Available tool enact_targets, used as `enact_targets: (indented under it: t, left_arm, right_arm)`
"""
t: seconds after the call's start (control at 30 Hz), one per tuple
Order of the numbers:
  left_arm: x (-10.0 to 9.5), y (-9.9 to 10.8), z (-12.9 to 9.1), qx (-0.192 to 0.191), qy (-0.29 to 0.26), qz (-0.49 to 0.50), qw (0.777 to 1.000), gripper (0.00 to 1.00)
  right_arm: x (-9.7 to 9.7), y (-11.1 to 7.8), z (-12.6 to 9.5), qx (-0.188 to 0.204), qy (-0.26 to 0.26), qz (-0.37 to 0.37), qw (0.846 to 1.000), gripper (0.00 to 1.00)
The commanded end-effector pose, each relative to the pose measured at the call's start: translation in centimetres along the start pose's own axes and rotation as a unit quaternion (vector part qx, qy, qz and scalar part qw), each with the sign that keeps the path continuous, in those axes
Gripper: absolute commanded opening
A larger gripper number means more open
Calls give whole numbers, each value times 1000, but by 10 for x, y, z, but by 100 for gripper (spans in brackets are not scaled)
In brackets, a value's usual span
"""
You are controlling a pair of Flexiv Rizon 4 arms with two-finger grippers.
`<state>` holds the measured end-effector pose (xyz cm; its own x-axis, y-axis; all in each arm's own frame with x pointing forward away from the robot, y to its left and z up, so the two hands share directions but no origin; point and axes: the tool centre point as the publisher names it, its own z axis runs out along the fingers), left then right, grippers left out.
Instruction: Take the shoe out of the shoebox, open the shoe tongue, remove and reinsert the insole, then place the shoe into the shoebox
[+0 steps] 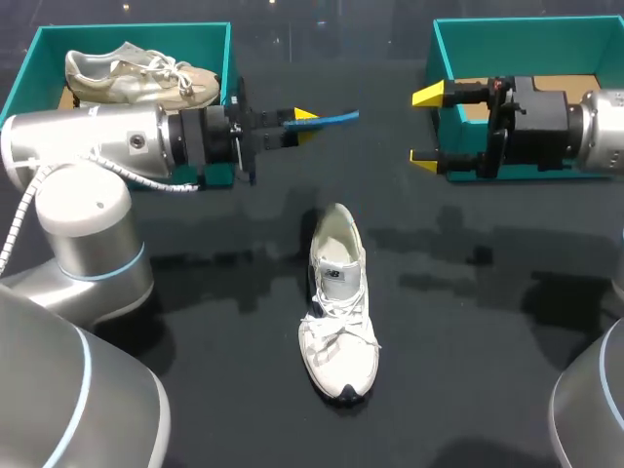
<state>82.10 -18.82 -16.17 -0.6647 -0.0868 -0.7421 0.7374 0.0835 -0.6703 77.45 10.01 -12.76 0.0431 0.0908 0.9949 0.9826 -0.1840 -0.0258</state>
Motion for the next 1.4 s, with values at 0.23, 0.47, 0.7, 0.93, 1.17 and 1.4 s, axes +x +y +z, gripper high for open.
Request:
enact_targets:
  t: [0.23, 0.47, 0.7, 0.93, 1.17, 1.4]
  left_arm:
    - [-7, -7, 3, 10, 17, 148, 989, 0]
    - [-11, -8, 9, 19, 29, 200, 979, 0]
    - [-15, -7, 13, 27, 22, 218, 975, 0]
    - [-15, -7, 13, 27, 22, 218, 975, 0]
    - [-17, -6, 11, 28, 9, 242, 970, 0]
    - [-17, -7, 15, 33, 22, 298, 954, 0]
  right_arm:
    - [0, 0, 2, -1, -1, 0, 1000, 100]
    - [0, 0, 2, -1, -1, 0, 1000, 100]
    - [0, 0, 2, -1, -1, 0, 1000, 100]
    - [0, 0, 2, -1, -1, 0, 1000, 100]
    - [0, 0, 2, -1, -1, 0, 1000, 100]
    - [0, 0, 2, -1, -1, 0, 1000, 100]
